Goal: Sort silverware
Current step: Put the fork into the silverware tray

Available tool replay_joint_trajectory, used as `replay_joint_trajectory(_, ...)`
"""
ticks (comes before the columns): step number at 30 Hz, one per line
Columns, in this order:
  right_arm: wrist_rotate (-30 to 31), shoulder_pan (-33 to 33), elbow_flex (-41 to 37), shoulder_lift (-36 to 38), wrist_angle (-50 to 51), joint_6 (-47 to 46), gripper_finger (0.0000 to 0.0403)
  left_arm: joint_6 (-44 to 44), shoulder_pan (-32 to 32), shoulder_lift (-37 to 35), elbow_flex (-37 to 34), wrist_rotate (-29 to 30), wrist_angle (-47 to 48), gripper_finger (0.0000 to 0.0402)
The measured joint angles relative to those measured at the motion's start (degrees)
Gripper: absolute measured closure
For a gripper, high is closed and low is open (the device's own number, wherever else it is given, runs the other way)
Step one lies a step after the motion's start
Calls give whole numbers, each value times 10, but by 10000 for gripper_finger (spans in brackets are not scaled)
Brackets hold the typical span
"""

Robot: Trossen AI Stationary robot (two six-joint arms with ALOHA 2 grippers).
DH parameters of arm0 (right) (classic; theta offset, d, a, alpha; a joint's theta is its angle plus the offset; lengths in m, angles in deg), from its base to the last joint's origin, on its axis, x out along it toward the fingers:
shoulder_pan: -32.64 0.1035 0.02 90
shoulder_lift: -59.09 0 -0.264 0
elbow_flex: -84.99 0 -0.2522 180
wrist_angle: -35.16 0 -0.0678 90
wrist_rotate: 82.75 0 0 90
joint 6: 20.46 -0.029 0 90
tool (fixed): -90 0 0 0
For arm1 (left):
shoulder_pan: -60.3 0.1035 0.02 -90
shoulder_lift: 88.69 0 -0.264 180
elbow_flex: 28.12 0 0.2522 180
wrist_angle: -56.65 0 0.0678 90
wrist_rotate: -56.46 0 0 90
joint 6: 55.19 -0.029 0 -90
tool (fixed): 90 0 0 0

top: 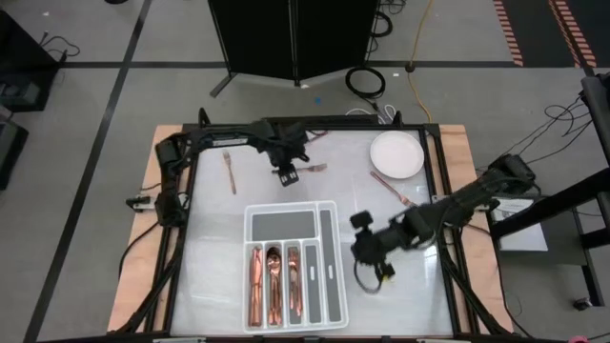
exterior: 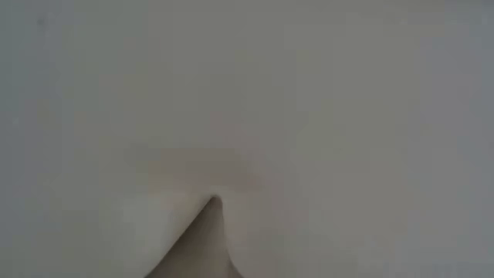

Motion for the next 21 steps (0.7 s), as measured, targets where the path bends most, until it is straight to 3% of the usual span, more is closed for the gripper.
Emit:
replay_joint_trajectory(6, -9, -60, -155, 110, -110, -15, 284, -127, -29, 40, 62, 53, -2, 216)
replay_joint_trajectory(12, -25, -75, -287, 208, -238, -67, 284, -141, -32, 80, 87, 8, -16, 214)
replay_joint_trajectory(21, -23, -62, -344, 259, -262, -131, 284, -150, -32, 99, 87, 9, -50, 214)
